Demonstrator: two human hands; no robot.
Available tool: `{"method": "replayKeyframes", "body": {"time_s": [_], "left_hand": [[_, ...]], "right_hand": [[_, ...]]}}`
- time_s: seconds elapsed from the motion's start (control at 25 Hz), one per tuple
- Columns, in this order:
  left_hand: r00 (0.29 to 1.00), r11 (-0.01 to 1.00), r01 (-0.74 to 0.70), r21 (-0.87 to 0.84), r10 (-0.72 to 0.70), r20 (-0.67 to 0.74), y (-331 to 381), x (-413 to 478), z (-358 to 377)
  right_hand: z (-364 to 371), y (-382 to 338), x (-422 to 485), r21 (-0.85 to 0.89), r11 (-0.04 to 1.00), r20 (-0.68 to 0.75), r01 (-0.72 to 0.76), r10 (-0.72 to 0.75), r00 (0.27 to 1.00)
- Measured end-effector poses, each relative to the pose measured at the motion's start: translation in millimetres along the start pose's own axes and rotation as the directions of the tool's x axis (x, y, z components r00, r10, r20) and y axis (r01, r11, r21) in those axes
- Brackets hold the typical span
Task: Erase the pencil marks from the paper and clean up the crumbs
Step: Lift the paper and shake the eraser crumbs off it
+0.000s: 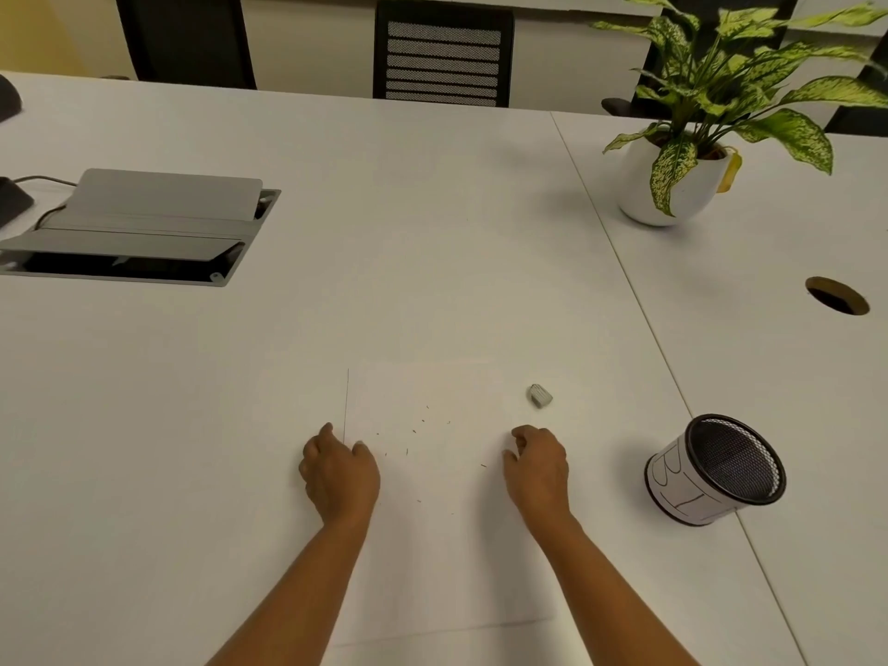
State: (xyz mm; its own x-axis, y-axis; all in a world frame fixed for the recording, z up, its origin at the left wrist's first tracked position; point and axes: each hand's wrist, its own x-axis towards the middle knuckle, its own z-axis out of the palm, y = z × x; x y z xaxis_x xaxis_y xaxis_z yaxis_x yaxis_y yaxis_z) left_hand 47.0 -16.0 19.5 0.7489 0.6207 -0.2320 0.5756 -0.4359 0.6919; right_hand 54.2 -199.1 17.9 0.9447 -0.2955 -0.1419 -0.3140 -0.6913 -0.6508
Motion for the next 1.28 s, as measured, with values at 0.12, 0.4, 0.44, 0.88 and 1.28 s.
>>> {"method": "replayKeyframes", "body": {"time_s": [0.12,0.4,0.44,0.88,1.28], "left_hand": [[0.972,0.972,0.187,-0.140,-0.163,0.169,8,22,-6],[0.857,0.864,0.404,-0.302,-0.243,0.454,12,46,-31],[0.856,0.878,0.386,-0.284,-0.227,0.464,13,48,-31],[0.908,0.847,0.179,-0.501,0.054,0.415,18,21,-28],[0.903,0.788,0.212,-0.578,0.068,0.424,16,8,-38]], "right_hand": [[2,-5,-2,0.026,0.998,0.029,-0.066,0.065,0.997],[-1,-5,6,0.069,0.986,0.058,-0.152,0.149,0.987],[-2,-5,7,0.084,0.984,0.060,-0.159,0.154,0.986],[-7,4,5,0.265,0.954,0.063,-0.139,0.127,0.990],[-27,9,8,0.511,0.833,0.213,-0.213,0.118,0.970]]}}
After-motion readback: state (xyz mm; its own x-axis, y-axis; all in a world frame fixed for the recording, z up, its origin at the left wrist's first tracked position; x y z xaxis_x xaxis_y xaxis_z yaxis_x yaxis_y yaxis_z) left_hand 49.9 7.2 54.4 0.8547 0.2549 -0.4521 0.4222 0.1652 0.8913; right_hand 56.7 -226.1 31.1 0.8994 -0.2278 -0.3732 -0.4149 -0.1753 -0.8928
